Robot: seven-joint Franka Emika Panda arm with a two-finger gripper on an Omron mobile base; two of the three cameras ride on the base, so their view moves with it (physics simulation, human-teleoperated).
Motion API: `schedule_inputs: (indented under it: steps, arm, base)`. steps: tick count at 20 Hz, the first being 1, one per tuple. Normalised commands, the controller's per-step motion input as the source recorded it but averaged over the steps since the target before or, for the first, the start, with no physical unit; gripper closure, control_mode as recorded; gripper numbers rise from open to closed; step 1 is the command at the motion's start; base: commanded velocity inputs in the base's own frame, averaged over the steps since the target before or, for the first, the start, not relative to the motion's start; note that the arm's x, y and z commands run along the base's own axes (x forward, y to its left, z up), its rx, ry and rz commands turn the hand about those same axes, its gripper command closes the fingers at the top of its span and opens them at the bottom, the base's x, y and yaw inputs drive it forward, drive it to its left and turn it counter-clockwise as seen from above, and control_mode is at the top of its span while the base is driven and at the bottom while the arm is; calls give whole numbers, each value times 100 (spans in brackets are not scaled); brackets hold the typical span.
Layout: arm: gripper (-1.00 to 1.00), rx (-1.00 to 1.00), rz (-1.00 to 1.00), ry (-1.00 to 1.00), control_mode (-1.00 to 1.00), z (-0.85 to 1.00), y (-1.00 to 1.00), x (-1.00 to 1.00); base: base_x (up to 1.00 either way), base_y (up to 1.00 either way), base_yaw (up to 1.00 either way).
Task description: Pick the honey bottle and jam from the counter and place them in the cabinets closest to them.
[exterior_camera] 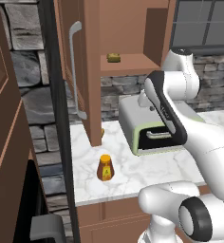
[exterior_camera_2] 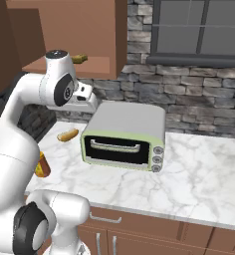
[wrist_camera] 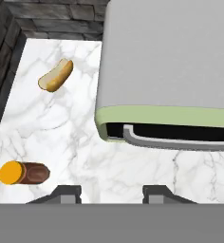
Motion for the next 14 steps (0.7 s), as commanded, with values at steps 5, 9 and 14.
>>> schedule_inputs:
  steps: [5,9,14]
  arm:
    - [-100,0,0,0,-100,-1,6,-1]
    - [-100,0,0,2,-100,-6,14,0]
    - [-100,1,1,0,-100,-12,2,-16]
  base:
    - [0,0,0]
    - [0,0,0]
    - [0,0,0]
